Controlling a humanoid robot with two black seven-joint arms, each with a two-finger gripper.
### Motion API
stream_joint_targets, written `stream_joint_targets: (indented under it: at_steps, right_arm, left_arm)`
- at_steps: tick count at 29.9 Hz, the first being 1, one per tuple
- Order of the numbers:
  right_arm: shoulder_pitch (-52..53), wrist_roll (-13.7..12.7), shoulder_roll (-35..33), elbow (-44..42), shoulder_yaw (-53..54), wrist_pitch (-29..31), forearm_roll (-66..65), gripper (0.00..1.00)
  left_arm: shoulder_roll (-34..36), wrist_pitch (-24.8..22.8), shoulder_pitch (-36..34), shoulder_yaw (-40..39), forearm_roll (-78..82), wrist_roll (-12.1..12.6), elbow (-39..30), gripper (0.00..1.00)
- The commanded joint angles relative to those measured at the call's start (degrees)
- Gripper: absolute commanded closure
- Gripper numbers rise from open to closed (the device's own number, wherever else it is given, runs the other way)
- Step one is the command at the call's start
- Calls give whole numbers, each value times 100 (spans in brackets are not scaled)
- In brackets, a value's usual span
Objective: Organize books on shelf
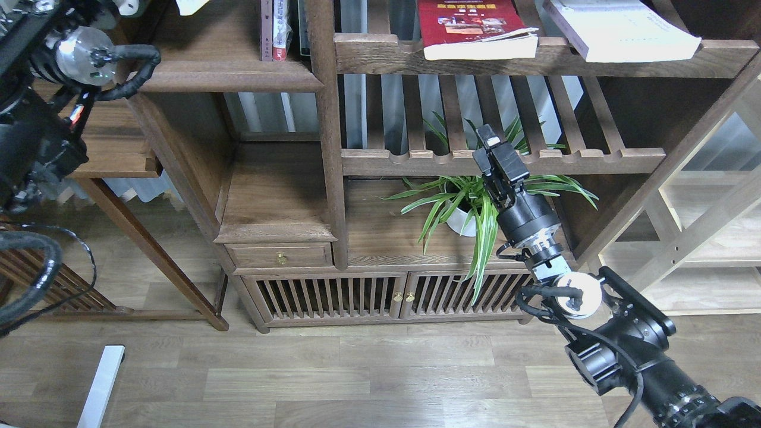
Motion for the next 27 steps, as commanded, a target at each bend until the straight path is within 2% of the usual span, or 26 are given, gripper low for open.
stream_joint_targets:
  at_steps: [1,27]
  right_arm:
    - [-2,-3,-4,0,26,0,3,19]
    - [-19,-3,-13,0,158,0,29,19]
  left_arm:
    - [-94,54,-26,124,6,-41,5,97]
    - [-7,54,-26,757,6,-50,-4,81]
